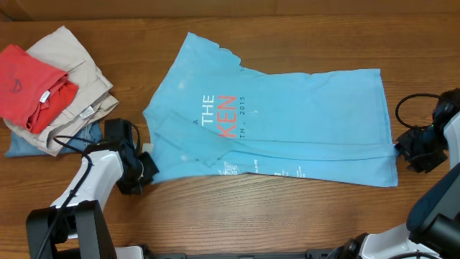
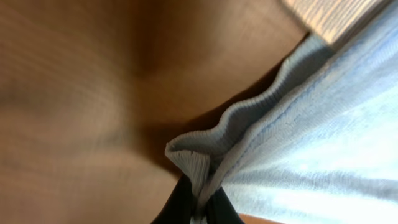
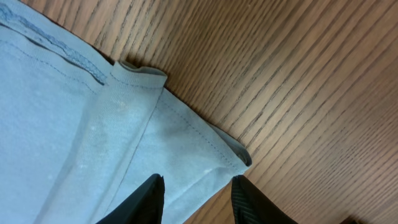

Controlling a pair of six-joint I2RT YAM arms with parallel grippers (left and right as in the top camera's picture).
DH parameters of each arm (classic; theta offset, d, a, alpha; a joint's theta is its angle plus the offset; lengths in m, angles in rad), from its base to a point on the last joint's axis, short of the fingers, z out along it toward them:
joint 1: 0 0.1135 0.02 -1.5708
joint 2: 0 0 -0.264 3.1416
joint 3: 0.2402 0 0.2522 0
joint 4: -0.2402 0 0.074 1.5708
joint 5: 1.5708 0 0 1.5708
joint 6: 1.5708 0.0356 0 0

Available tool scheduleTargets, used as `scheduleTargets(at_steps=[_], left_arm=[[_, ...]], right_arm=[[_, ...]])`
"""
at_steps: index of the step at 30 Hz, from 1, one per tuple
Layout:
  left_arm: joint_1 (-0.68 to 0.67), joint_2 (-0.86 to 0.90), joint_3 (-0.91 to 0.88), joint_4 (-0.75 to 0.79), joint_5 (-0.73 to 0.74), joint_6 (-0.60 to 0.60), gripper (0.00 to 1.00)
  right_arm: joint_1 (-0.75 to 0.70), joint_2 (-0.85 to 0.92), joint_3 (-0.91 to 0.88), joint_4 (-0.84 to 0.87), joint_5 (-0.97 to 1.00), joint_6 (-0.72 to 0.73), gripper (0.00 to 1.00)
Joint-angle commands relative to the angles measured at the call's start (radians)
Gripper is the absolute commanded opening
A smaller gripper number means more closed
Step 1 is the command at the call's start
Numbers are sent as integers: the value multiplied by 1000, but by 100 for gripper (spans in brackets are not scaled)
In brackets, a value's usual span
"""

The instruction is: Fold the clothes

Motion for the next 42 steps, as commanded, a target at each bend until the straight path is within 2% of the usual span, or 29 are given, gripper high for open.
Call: scheduleTargets(at_steps=[1,4,9,10,12,13,16,19,23,26,29,33,38,42], left_arm=[[-1,35,-37,-115,-46,-75,4],[-1,35,-37,-190,-88,-151,4],[-1,35,-37,-173,-90,-163,6],[-1,35,-35,-159,-88,-163,10],[-1,35,-17,-154,-85,-149,38],[-1,34,1,-162,-86,-134,44],[-1,17,75,-210,-99,-99,56],[-1,-34,166,-256,-131,-70,59],[-1,-106,274,-259,-135,-18,77],[-1,-122,345,-198,-53,116,93],[-1,-87,439,-169,61,245,93],[-3,43,619,-197,73,328,96],[-17,300,893,-218,161,449,99],[-37,494,1075,-212,223,499,100]], right_arm=[[-6,-23,21,11,2,-6,39],[-7,-23,21,12,2,-6,39],[-6,-23,21,20,3,-6,39],[-6,-23,21,22,3,-6,39],[-6,-23,21,24,3,-6,39],[-6,-23,21,25,2,-12,39],[-6,-23,21,27,2,-31,39],[-6,-23,21,29,2,-32,39],[-6,-23,21,46,-49,-73,39],[-6,-23,21,71,-154,-153,39],[-6,-23,35,78,-232,-201,42],[-5,-31,113,38,-299,-233,47],[11,-65,218,-21,-356,-274,58],[31,-76,237,-39,-370,-292,72]])
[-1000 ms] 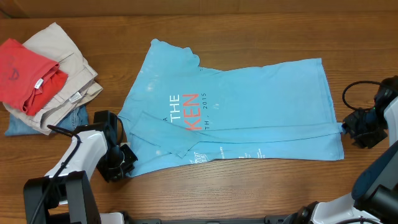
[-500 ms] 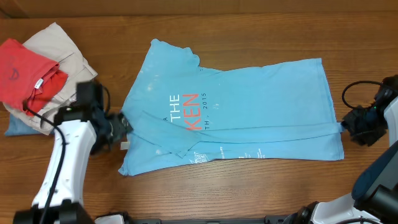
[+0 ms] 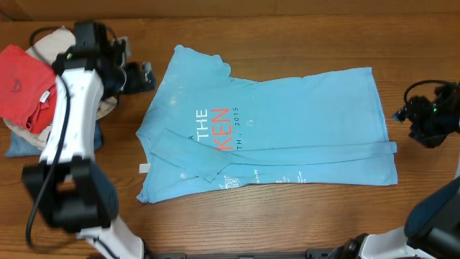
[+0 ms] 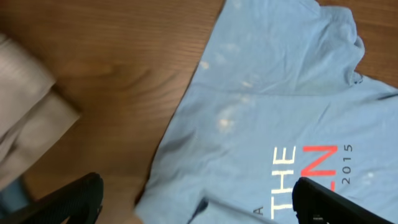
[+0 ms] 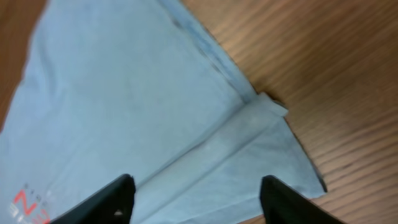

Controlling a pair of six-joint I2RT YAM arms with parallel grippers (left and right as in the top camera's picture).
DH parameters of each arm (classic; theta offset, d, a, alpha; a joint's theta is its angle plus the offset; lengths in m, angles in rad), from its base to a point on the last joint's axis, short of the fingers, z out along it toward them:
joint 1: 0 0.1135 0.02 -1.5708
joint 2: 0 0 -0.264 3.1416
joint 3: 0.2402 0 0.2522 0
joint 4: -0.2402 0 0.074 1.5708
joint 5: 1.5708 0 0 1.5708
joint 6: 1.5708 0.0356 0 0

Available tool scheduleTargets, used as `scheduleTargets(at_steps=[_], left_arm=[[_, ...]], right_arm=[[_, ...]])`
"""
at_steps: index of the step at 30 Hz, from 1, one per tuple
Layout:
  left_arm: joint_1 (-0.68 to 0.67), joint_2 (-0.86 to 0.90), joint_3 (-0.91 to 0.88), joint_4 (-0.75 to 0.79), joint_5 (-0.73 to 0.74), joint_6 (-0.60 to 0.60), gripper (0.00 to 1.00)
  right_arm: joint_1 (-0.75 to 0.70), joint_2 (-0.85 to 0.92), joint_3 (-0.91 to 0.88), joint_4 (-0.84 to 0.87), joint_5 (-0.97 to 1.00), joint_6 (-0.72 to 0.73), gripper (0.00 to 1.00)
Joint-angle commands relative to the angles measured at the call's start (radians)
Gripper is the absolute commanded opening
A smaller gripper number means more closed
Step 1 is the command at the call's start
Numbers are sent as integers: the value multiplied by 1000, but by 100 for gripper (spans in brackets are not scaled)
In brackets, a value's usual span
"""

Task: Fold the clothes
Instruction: 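Reach both grippers to the shirt's top corners and grasp them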

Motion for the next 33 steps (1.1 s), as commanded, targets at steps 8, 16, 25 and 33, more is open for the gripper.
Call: scheduleTargets(at_steps=[8,16,25,33], left_arm=[[-56,427,305,50,129,127,100],[-57,533,310,69,127,119,99],[-106,568,309,87,142,100,80],[-124,568,310,75,117,87,26]], right_arm=[[37,-43,39,-42,-49,-41,73],[37,-43,39,-42,-50,-41,73],[37,-43,39,-42,-43,-40,72],[37,-43,39,-42,-43,-40,72]])
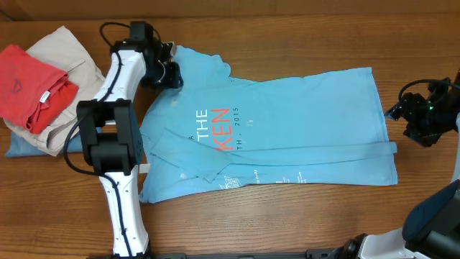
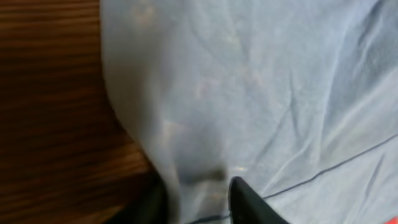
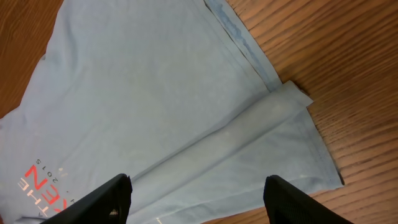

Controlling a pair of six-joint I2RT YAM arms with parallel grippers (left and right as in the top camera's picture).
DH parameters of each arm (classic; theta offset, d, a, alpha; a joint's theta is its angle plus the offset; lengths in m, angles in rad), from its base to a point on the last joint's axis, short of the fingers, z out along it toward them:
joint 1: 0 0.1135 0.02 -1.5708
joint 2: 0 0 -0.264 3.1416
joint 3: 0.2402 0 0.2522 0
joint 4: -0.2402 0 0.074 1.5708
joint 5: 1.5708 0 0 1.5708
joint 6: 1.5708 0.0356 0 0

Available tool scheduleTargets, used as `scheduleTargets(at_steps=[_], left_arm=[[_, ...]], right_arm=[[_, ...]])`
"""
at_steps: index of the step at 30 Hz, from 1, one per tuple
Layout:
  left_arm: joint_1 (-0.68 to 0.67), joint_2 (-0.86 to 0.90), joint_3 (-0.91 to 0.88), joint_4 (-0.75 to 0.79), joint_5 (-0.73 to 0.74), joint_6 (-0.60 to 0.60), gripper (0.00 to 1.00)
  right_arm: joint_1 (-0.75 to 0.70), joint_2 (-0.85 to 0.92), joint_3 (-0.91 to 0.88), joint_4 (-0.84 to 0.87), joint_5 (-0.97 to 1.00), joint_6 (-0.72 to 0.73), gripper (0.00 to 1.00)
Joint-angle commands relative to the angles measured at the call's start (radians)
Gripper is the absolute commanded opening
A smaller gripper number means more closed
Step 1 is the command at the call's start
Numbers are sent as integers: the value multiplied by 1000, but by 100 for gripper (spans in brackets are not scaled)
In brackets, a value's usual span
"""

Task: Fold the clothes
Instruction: 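Reach both grippers to the shirt's top corners and grasp them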

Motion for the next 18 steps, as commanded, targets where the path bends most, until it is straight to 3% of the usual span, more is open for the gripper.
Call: scheduleTargets(at_steps=[1,4,10,18], left_arm=[[-2,38,1,-15,-2,-13,22],[9,37,14,-44,-9,-43,10],[29,37,98,-171,-27,-87,5],[30,37,120,-233,-46,-159,4]], right_arm=[[4,-18,21,5,-1,-5,71],[6,-18,21,20,-2,-5,68],[82,-18,21,138,-7,-76,63],[193,109,22,433,70,-90,74]])
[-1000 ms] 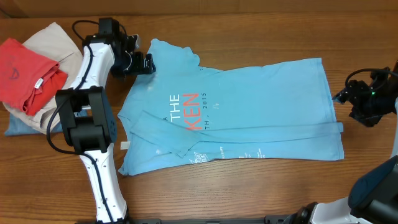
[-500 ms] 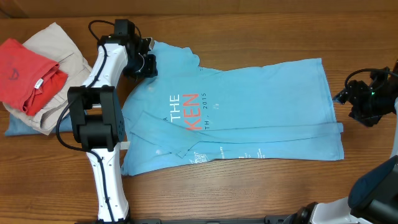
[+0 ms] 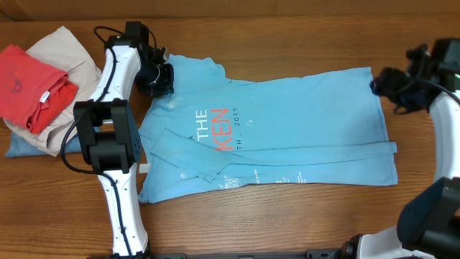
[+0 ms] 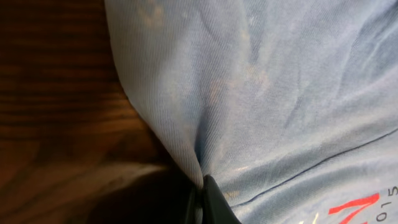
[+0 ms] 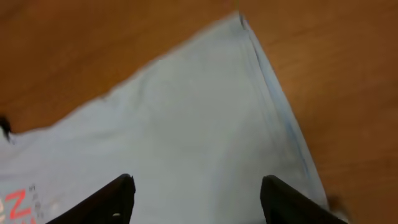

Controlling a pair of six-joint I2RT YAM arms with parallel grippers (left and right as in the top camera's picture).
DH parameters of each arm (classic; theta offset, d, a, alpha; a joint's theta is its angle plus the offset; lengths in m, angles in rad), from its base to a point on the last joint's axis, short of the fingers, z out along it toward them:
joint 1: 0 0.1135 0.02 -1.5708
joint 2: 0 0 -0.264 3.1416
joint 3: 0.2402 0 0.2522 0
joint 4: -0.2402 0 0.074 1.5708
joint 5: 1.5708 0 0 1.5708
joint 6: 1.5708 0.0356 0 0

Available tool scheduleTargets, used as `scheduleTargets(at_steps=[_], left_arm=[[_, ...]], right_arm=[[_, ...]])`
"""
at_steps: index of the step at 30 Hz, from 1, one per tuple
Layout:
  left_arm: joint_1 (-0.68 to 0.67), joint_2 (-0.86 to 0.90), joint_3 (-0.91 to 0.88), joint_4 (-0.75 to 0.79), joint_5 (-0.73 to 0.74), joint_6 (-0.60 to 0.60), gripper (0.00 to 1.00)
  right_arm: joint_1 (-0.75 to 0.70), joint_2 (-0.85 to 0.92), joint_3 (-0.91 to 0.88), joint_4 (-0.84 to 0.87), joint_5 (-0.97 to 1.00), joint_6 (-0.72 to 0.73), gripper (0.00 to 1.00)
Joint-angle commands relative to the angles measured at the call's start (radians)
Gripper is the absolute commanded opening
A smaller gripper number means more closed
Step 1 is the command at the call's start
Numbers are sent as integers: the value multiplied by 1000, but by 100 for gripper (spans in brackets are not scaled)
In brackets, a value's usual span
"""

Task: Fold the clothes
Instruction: 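Reach both grippers to the shirt's top corners and grasp them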

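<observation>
A light blue T-shirt (image 3: 287,122) with red and white lettering lies spread across the table, its near long edge folded over in a strip. My left gripper (image 3: 162,79) is shut on the shirt's far left edge, near the sleeve; in the left wrist view the fabric (image 4: 249,93) puckers into the closed fingertips (image 4: 208,199). My right gripper (image 3: 384,80) hangs open just off the shirt's far right corner. In the right wrist view its fingers (image 5: 112,196) stand wide apart above the corner cloth (image 5: 205,137).
A stack of folded clothes (image 3: 50,79), red on beige on blue denim, sits at the far left of the wooden table (image 3: 287,223). Black cables trail from both arms.
My left gripper has shut on the shirt's far left edge. My right gripper has moved from beside the near right corner up to the far right corner, still open.
At first my left gripper held the shirt's near left edge and the right one stood open at the near right corner. Then the left was open by the clothes stack, with the near edge folded over. It then reached the far left edge and now grips it.
</observation>
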Motion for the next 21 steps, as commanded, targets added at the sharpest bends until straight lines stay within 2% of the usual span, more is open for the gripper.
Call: scheduleTargets(at_steps=[1,9,21], left_arm=[[7,12,24,-14,-38,-69,4],[3,12,24,-18,-39,-72,5],[-11,13,24,-25,-44,-72,6]], right_arm=[[5,106,16,92,32,-17,76],[6,285,16,433,27,-35,77],[6,465,16,666,27,-31,77]])
